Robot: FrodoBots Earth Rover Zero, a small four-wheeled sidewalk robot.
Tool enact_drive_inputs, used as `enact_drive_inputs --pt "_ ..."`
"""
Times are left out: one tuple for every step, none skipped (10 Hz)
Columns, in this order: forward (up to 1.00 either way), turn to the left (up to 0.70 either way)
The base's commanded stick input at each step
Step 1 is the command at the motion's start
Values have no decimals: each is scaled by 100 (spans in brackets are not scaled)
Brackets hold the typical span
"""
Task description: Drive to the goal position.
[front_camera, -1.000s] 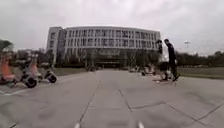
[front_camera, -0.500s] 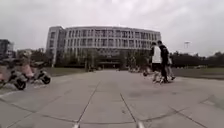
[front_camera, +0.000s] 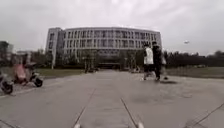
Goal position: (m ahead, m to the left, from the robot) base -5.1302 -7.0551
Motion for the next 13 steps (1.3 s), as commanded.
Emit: enact_drive_inputs --pt "85 0" --pt "85 0" --pt "85 0" --pt "85 0" --pt "85 0" --pt "85 0" --pt "85 0" --pt "85 0" --pt "85 0" --pt "85 0" --pt "85 0" --pt "85 0" --pt "85 0"
